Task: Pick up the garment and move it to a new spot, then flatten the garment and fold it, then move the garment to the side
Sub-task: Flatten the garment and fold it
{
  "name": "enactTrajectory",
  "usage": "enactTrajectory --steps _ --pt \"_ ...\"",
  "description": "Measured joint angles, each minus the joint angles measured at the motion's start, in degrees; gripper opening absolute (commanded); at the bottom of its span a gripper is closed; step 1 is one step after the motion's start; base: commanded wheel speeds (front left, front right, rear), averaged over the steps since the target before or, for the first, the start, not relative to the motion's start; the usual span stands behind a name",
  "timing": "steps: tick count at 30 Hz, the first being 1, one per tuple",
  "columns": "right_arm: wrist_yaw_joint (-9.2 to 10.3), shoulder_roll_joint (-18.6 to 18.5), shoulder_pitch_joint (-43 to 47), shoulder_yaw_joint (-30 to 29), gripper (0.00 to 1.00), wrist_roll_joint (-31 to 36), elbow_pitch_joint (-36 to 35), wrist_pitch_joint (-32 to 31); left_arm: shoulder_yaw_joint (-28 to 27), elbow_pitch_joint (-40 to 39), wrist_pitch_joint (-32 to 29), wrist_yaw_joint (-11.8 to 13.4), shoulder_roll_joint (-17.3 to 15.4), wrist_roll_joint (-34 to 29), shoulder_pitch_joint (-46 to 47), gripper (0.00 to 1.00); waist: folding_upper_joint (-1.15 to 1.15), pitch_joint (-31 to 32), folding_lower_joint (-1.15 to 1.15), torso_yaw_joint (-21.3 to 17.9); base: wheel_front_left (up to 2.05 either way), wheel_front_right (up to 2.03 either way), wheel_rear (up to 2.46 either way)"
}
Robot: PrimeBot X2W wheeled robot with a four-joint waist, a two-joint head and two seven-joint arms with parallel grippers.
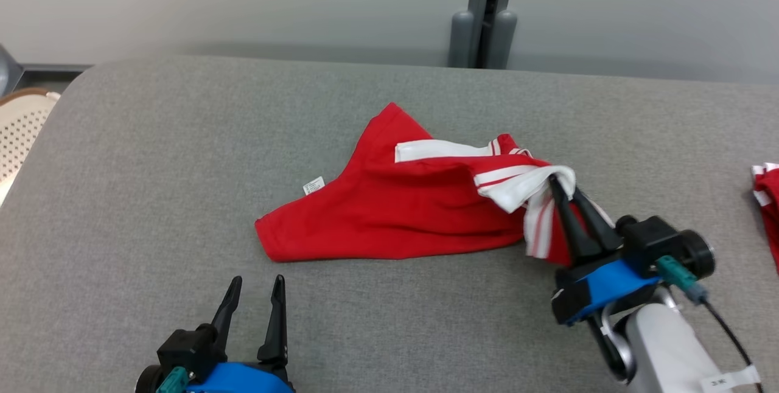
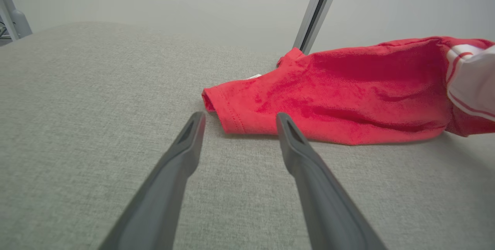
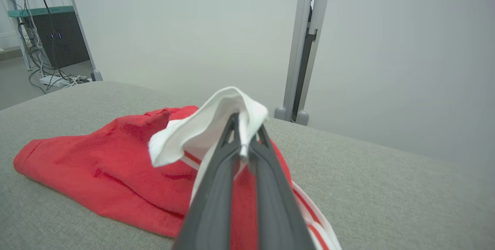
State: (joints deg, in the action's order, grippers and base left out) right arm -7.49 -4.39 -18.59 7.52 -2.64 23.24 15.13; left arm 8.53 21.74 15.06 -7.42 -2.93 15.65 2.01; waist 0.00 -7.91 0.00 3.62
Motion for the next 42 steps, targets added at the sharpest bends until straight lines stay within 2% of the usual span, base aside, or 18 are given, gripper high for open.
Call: enactTrajectory --steps 7,12,16,19,20,22,24,28,34,42 --pt "0.0 -4.41 1.69 -5.27 0.0 1.05 -8.02 -0.01 -0.23 0.2 0.0 0.0 -0.02 0.0 -1.39 1.0 0.0 2.71 -0.01 -2.48 0.0 0.0 0.0" --pt "0.0 -9.09 2.67 -5.59 0.0 1.85 -11.68 -0.01 -0.33 0.4 0.01 0.0 0.0 -0.1 -2.3 1.0 0.0 3.82 -0.01 -4.32 0.0 0.0 0.0" --pt "0.0 -9.84 7.69 -4.93 0.0 1.75 -11.04 -0.01 -0.25 0.57 0.01 0.0 0.01 -0.09 -2.72 1.0 0.0 3.91 -0.01 -5.0 0.0 0.0 0.0" --pt "0.0 -8.37 12.65 -4.64 0.0 1.19 -8.6 -0.01 -0.14 0.75 0.01 0.0 0.01 -0.02 -2.73 1.0 0.0 3.65 -0.01 -5.06 0.0 0.0 0.0" --pt "0.0 -7.48 14.44 -4.53 0.08 1.03 -7.48 -0.01 -0.13 0.8 0.01 0.0 0.01 -0.01 -2.73 1.0 0.0 3.55 -0.01 -5.04 0.0 0.0 0.0" --pt "0.0 -5.64 17.72 -4.26 0.41 0.54 -5.06 -0.01 -0.21 0.94 0.01 0.0 0.01 -0.02 -2.73 1.0 0.0 3.34 -0.01 -5.01 0.0 0.0 0.0" --pt "0.0 -3.88 20.24 -4.1 1.0 0.22 -2.08 -0.02 -0.43 1.13 0.01 0.0 0.0 -0.09 -2.73 1.0 0.0 3.18 -0.01 -5.07 0.0 0.0 0.0" --pt "0.0 -1.89 21.8 -5.3 1.0 -0.78 -0.27 -0.01 -0.98 1.22 0.0 0.0 0.02 -0.64 -2.74 1.0 0.0 2.75 -0.01 -5.43 0.0 0.0 0.0" --pt "0.0 -1.02 20.74 -7.82 1.0 -0.43 -5.98 -0.01 -1.93 1.2 0.0 0.0 0.01 -1.22 -2.66 1.0 0.0 2.56 -0.01 -6.11 0.0 0.0 0.0" --pt "0.0 -0.05 19.62 -7.45 1.0 -0.63 -8.09 -0.01 -0.9 1.2 0.01 0.0 0.01 -1.04 -1.72 1.0 0.0 2.38 -0.01 -5.87 0.0 0.0 0.0"
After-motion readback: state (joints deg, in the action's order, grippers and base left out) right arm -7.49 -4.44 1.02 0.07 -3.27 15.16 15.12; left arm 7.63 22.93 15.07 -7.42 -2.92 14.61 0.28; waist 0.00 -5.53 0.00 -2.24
